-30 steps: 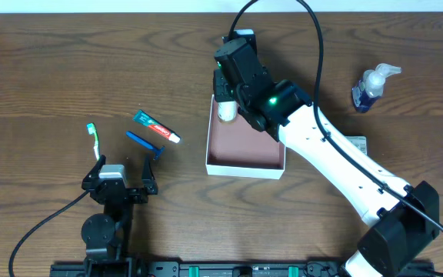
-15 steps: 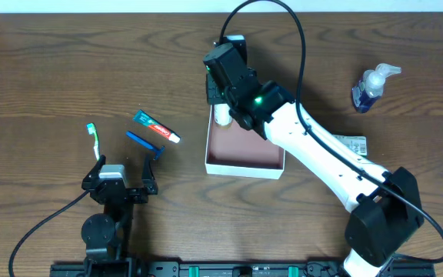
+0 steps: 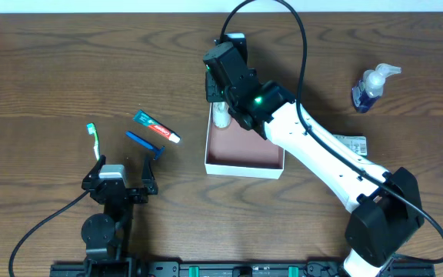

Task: Pack container
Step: 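Lower the tube into the box's left corner and release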

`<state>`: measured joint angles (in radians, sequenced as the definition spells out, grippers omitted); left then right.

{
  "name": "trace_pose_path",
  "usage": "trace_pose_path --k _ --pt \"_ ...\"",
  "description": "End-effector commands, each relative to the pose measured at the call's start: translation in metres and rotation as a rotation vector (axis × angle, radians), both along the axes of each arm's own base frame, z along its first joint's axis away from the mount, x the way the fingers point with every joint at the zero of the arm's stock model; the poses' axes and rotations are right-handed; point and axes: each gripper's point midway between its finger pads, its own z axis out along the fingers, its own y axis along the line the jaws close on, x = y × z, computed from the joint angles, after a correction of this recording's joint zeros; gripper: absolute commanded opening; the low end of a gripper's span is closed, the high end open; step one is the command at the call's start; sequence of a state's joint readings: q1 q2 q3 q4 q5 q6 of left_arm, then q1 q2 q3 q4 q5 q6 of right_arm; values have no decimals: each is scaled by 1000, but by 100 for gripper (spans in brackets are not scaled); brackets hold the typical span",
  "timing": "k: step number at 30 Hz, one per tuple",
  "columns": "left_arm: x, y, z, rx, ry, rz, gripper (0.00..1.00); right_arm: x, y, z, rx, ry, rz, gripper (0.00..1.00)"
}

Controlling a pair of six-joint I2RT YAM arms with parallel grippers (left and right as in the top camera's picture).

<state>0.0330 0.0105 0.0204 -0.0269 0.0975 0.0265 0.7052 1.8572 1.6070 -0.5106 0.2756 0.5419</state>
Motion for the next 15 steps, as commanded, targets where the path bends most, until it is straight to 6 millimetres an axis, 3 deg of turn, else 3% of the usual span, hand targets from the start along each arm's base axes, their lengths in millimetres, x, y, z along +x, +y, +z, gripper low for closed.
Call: trace_pose_path --k 1,5,10,15 --pt "-1 -1 -16 2 48 -6 98 -2 8 13 11 -31 2 28" --pt "-1 -1 -16 2 48 -6 98 -5 11 12 29 -17 4 27" --pt "-1 -1 -16 2 48 -6 98 -8 13 10 32 -6 8 18" --pt "-1 -1 -16 2 48 -6 98 -6 10 11 22 -17 -6 22"
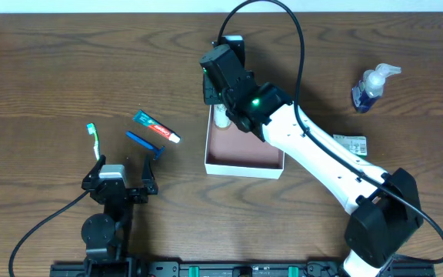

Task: Pack container
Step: 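Lower the tube into the box's left corner and release, then move the right gripper to the blue soap bottle and grasp it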

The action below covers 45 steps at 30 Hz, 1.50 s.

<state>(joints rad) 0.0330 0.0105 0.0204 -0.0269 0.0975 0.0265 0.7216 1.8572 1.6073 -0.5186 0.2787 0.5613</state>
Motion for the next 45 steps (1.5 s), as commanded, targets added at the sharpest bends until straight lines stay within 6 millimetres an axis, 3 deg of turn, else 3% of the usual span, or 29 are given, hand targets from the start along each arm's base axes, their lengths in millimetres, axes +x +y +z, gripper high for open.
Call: trace_pose_path --k 1,4,7,12,15,20,23,26,31,37,45 --pt "-1 -1 -16 2 48 -6 98 1 3 14 11 -33 -11 23" --pt "-1 -1 -16 2 48 -6 98 4 -1 23 8 -57 -7 31" --pt "-1 -1 -16 2 48 -6 98 6 -7 45 21 -92 -6 46" --pt "-1 -1 -16 2 48 -6 98 0 -31 105 41 -183 -6 60" --pt "-1 -1 -16 2 48 -6 98 -4 -69 137 41 -215 -51 71" --pt "-1 -1 -16 2 48 -6 98 -7 -160 154 -3 -189 -190 87" --pt "-1 -1 -16 2 48 -6 98 -8 -225 147 -26 -123 -312 98" --pt "-1 -1 -16 2 48 -6 98 -8 -280 132 -21 -51 -419 99" --pt "-1 -1 -16 2 48 -6 98 -7 -348 107 9 48 -556 99" --pt "-1 -1 -16 2 48 -6 98 -4 -393 67 32 170 -648 99" --pt "-1 -1 -16 2 48 -6 98 7 -409 5 53 336 -693 99"
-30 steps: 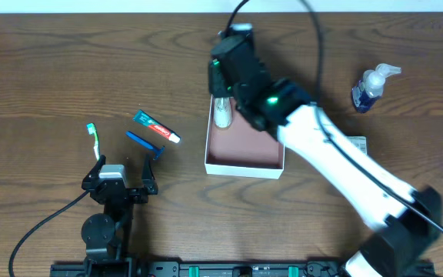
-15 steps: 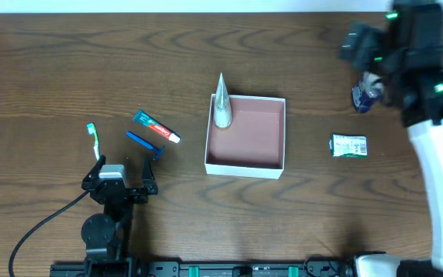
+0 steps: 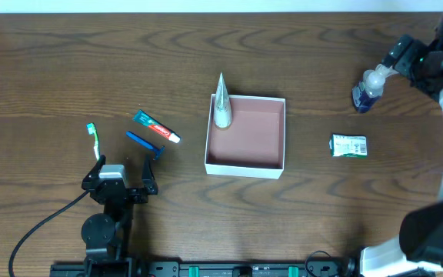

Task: Pack container
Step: 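Move the right gripper to the blue soap bottle and grasp it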

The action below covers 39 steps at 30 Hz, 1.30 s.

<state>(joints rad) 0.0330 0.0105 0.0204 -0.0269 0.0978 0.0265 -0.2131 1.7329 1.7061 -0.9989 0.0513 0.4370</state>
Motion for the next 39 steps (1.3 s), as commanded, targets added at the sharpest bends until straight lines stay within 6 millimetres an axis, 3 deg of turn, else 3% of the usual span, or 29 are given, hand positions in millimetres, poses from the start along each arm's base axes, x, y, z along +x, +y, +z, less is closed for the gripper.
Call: trace_pose_path --k 1,6,17,27,30,39 --pt "-1 -1 -16 2 48 -6 98 6 0 -21 40 37 -10 99" --pt "-1 -1 -16 2 48 -6 98 17 -3 -36 45 44 -15 99" --pt "-1 -1 -16 2 48 -6 98 32 1 -49 80 26 -12 98" --pt "-1 -1 -16 2 48 -6 98 37 2 -82 97 91 -8 86" --pt "-1 -1 -16 2 48 -6 98 39 2 -88 101 98 -7 80" --pt "-1 -1 -16 2 48 -6 98 42 2 -90 97 93 -1 38"
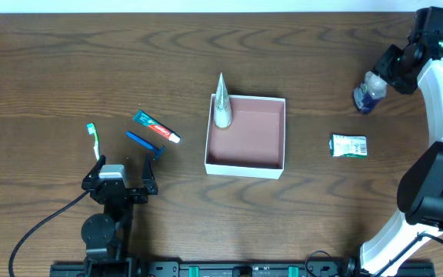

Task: Pack container
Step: 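Move the right gripper to the blue soap bottle and grasp it, then lift the soap bottle and carry it over the box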

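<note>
The white box [246,165] with a pink floor stands mid-table. A white tube [221,104] leans in its far left corner, tip over the rim. At the far right my right gripper [381,75] is down on the pump head of the blue soap bottle [362,98]; the overhead view does not show how its jaws stand. A green packet [348,145] lies right of the box. Left of it lie the toothpaste [157,128], a blue razor [144,144] and a toothbrush [93,138]. My left gripper [123,178] rests open near the front edge, holding nothing.
The right arm [437,85] runs down the table's right edge to its base [429,188]. The left arm's black cable [44,227] trails to the front left.
The right gripper was just right of the soap bottle's pump nozzle; now it covers the pump head. The bottle stands where it did. The left arm and all other items are unchanged.
My right gripper was over the box's far left corner with the white tube under it, and stayed there half a second later. Then the tube leaned free in that corner and the arm was at the soap bottle, where the gripper now sits on the pump.
</note>
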`<state>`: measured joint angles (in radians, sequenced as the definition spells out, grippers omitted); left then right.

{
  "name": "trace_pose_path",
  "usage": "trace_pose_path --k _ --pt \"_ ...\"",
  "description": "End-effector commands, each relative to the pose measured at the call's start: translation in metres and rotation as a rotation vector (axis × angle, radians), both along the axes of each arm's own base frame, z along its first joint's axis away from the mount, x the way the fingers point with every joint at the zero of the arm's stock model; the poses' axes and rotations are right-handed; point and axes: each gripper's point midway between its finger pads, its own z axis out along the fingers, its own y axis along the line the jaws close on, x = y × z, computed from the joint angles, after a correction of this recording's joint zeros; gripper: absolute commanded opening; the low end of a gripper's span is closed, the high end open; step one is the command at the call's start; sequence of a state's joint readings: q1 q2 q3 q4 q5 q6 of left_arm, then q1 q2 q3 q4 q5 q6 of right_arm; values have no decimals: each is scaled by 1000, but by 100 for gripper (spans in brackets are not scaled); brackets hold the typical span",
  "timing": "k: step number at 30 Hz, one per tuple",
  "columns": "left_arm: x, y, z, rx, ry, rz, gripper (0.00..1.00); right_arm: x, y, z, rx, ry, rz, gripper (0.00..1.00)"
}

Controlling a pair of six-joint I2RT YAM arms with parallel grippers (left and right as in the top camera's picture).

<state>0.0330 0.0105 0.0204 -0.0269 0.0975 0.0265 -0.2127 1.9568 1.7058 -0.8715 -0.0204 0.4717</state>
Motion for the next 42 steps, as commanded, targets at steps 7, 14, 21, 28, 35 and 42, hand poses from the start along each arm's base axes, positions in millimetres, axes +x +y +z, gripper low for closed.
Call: trace_pose_path --k 7,14,21,28,35,42 --pt "-1 -1 -16 2 48 -6 98 -1 0 -6 -13 17 34 13" --pt "-1 -1 -16 2 48 -6 98 14 25 0 -18 -48 276 2" --pt "-1 -1 -16 2 48 -6 98 18 37 2 -77 -63 437 1" --pt "-1 -1 -16 2 48 -6 98 18 43 17 -69 -104 464 1" --pt "-1 -1 -16 2 48 -6 98 13 53 68 -71 -226 497 1" --pt "-1 -1 -16 2 48 -6 98 -3 56 108 -40 -286 403 1"
